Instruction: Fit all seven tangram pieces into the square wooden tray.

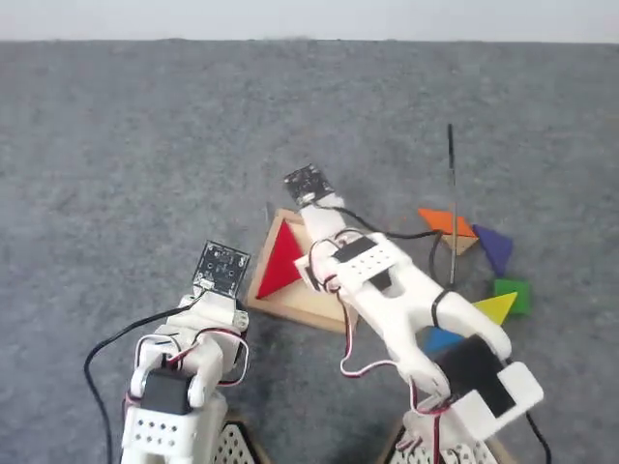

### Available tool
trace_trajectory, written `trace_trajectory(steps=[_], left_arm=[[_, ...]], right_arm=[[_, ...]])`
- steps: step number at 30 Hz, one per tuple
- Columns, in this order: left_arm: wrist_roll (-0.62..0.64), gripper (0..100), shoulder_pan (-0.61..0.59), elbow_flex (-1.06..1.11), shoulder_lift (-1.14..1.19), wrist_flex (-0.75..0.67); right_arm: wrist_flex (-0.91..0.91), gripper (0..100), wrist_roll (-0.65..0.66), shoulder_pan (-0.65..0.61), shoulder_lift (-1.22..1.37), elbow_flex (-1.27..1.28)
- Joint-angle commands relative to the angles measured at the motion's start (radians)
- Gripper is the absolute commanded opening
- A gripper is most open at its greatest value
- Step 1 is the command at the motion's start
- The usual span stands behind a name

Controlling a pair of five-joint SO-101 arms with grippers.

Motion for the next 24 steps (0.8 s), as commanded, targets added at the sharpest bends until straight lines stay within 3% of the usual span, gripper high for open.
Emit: trace_trajectory(steps=[1, 5, 11, 16, 24], left_arm=[[0.005, 1, -0.005, -0.012, -0.021, 0.005], [0.005, 1, -0.005, -0.012, -0.021, 0.005], [0.005, 1, -0.005, -0.012, -0.021, 0.005], [0.005, 1, -0.005, -0.012, -0.021, 0.005], [0.005, 1, -0.005, -0.012, -0.021, 0.005]], right_arm=[[-0.004, 0.6, 0.026, -0.012, -0.007, -0.041], [0.079, 0.6, 0.021, 0.062, -0.097, -0.037], [0.186, 0.6, 0.035, 0.068, -0.140, 0.069], [0.226, 0.6, 0.126, 0.096, -0.166, 0.132], [0.271, 0.6, 0.292, 0.314, -0.179, 0.130]])
